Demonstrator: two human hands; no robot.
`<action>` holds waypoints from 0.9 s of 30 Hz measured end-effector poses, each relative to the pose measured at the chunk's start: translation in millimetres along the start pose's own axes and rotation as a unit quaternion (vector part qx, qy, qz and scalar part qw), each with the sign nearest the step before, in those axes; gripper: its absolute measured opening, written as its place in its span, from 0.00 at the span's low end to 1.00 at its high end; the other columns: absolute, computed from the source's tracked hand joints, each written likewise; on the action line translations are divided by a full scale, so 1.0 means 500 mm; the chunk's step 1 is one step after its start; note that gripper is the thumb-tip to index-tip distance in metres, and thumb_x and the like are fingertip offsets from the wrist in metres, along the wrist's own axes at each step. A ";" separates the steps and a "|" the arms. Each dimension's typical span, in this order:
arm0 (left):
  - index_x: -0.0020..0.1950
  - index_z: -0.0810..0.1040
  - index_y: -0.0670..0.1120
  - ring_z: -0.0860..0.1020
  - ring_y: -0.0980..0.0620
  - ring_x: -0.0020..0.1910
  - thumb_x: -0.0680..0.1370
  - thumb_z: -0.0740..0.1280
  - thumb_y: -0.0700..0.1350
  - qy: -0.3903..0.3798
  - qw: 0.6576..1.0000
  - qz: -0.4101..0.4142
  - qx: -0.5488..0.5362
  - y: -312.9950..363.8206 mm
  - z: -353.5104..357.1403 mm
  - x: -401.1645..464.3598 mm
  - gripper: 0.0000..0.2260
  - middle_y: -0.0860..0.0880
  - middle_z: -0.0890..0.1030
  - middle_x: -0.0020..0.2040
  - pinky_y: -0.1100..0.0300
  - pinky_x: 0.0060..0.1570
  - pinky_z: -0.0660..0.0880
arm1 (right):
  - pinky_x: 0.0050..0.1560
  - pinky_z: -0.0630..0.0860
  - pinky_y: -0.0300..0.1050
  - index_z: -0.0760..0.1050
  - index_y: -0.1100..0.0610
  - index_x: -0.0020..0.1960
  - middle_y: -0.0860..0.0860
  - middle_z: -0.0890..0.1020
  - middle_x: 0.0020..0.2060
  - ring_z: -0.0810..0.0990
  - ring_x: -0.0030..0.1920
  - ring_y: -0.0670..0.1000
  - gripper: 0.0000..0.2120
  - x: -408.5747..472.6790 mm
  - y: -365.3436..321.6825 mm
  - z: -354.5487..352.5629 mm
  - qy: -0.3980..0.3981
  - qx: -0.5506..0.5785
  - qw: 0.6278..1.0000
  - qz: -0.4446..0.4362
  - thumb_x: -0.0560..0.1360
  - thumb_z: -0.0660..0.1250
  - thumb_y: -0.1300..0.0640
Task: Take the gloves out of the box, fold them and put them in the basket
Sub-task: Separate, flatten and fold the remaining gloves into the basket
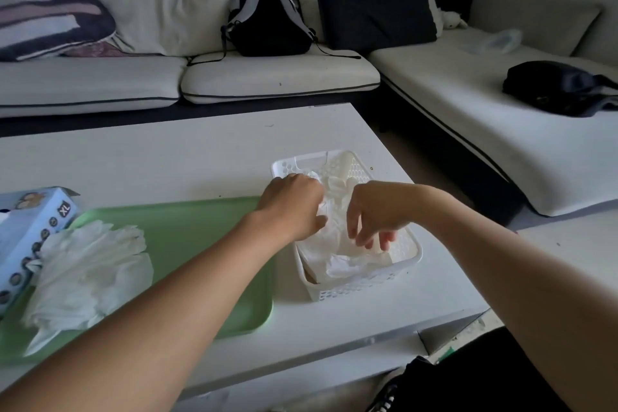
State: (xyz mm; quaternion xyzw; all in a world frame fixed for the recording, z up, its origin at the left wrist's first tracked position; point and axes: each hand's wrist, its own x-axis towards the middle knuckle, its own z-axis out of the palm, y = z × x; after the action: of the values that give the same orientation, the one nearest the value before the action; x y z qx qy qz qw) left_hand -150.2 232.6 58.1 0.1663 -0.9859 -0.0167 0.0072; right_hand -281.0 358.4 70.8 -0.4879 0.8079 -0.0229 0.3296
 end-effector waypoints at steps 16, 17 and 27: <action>0.63 0.78 0.50 0.70 0.48 0.69 0.67 0.67 0.75 -0.164 0.982 -0.038 0.079 -0.012 0.058 0.030 0.36 0.49 0.80 0.59 0.41 0.74 0.51 | 0.73 0.65 0.57 0.43 0.56 0.81 0.50 0.45 0.81 0.47 0.79 0.57 0.67 0.069 -0.013 0.034 0.045 -0.226 0.971 0.064 0.58 0.82 0.38; 0.68 0.75 0.50 0.68 0.48 0.72 0.66 0.66 0.76 -0.177 0.980 -0.040 0.082 -0.012 0.058 0.031 0.40 0.48 0.79 0.62 0.39 0.74 0.49 | 0.75 0.62 0.58 0.42 0.55 0.81 0.49 0.42 0.81 0.44 0.80 0.57 0.68 0.063 -0.016 0.032 0.044 -0.224 0.972 0.058 0.58 0.82 0.38; 0.63 0.77 0.48 0.70 0.46 0.71 0.74 0.68 0.67 -0.149 0.986 -0.008 0.071 0.007 0.030 0.005 0.28 0.48 0.77 0.64 0.30 0.73 0.45 | 0.79 0.49 0.61 0.31 0.50 0.80 0.46 0.35 0.80 0.31 0.78 0.50 0.72 0.081 0.003 0.052 -0.021 -0.205 0.978 0.039 0.58 0.83 0.39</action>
State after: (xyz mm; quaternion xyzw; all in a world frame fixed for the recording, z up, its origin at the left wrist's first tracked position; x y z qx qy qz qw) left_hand -154.2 235.6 43.0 0.1698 -0.9733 0.0288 -0.1517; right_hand -280.4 334.0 29.3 -0.5140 0.8065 0.1665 0.2401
